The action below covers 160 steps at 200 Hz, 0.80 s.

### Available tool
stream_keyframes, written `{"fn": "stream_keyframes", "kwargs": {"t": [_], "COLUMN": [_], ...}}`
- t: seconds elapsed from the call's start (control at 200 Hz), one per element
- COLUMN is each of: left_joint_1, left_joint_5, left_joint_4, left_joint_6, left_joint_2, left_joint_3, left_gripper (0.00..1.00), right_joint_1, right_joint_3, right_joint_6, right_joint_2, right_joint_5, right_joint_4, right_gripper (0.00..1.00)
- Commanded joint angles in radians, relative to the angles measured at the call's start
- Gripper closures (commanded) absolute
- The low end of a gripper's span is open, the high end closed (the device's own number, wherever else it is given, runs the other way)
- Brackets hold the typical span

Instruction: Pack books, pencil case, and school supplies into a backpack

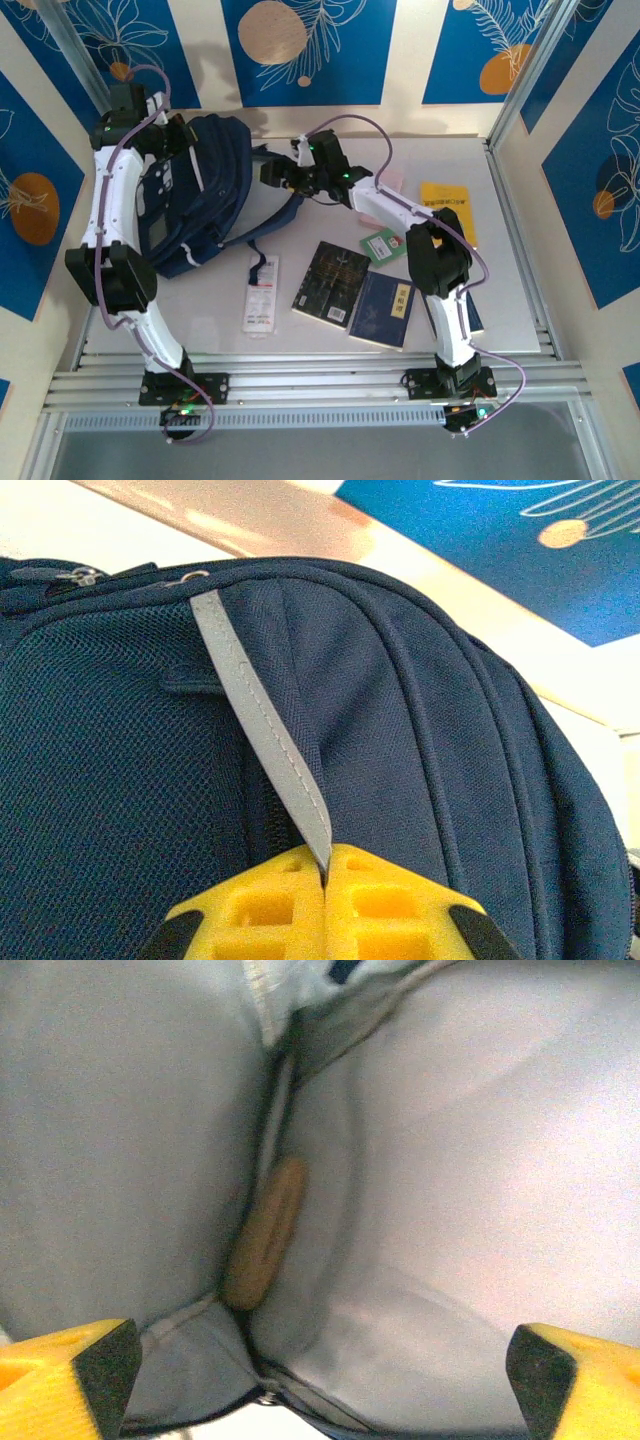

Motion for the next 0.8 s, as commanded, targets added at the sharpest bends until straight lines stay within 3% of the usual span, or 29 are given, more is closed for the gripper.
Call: {"fn": "stream_keyframes", "kwargs": {"t": [0.0,0.105,0.2,0.335,0.415,0.44,0.525,0.695,0.795], "left_joint_1": [0.004,-0.008,-0.024,-0.067,-0.075,-0.075,-0.075,-0.087,-0.104], "left_joint_5": [-0.060,-0.021,0.016,0.039,0.036,0.038,0.032,0.079,0.106], "left_joint_4": [0.043,0.048,0.019,0.035,0.078,0.088,0.120,0.226,0.272], "left_joint_6": [0.042,0.030,0.017,-0.007,-0.051,-0.065,-0.103,-0.186,-0.232], "left_joint_2": [-0.023,0.043,0.108,0.077,-0.013,-0.047,-0.170,-0.442,-0.578], "left_joint_3": [0.009,0.014,0.050,-0.008,-0.124,-0.167,-0.331,-0.736,-0.961], "left_gripper": [1.00,1.00,1.00,0.61,0.49,0.48,0.47,0.46,0.42], "right_joint_1": [0.023,0.067,0.090,0.131,0.172,0.188,0.219,0.205,0.219], "right_joint_3": [-0.071,-0.142,-0.217,-0.310,-0.370,-0.401,-0.529,-0.553,-0.480], "right_joint_6": [-0.118,-0.182,-0.148,-0.161,-0.205,-0.224,-0.248,-0.245,-0.186], "right_joint_2": [-0.133,-0.235,-0.317,-0.389,-0.428,-0.451,-0.541,-0.540,-0.453], "right_joint_5": [0.158,0.355,0.383,0.356,0.372,0.386,0.416,0.252,0.134], "right_joint_4": [-0.032,-0.114,-0.166,-0.253,-0.275,-0.258,-0.166,-0.186,-0.270], "right_gripper": [0.08,0.13,0.14,0.10,0.04,0.00,0.01,0.00,0.06]}}
